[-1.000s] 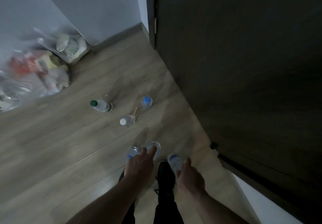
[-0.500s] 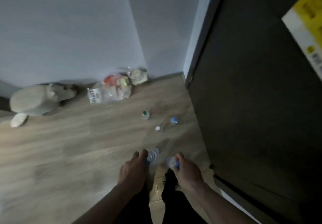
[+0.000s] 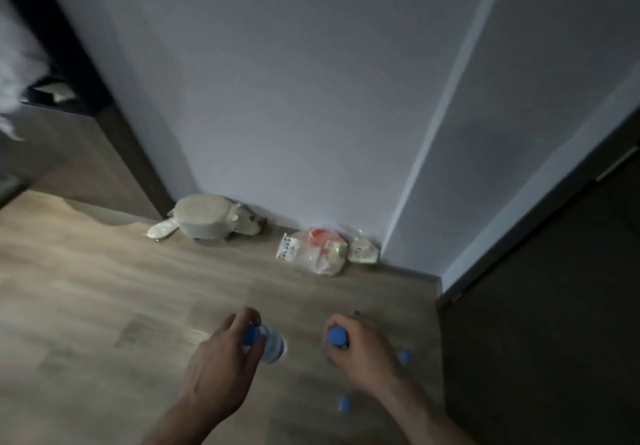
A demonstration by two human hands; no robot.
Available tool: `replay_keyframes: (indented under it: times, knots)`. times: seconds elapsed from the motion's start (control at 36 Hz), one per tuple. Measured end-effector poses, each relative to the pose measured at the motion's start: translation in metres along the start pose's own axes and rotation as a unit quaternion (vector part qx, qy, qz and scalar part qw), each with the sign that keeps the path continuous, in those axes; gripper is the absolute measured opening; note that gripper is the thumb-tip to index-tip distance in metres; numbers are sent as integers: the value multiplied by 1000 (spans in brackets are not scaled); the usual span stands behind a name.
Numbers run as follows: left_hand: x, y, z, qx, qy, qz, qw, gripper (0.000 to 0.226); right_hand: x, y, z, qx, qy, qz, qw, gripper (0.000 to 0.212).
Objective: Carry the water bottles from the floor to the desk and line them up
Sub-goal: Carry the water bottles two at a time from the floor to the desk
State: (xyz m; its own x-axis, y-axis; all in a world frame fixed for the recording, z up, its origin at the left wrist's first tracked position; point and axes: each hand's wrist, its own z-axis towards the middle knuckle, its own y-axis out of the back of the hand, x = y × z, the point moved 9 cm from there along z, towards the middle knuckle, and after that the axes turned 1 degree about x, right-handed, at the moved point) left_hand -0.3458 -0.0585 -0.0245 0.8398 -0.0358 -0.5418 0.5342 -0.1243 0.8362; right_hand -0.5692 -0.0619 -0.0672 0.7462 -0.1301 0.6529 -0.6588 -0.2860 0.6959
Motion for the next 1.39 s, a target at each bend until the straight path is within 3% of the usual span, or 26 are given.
replay_keyframes:
  times: [0.33, 0.83, 1.39]
  knots:
    - [139, 168, -2, -66, 9, 26, 997, 16, 226, -72, 49, -10, 119, -2, 993, 12]
    - [351, 363, 48, -170, 153, 3, 973, 11, 485, -170, 199, 96, 233, -23, 968, 12]
    - [580, 569, 85, -302, 306, -3, 903, 11, 793, -341, 377, 199, 356, -58, 911, 15]
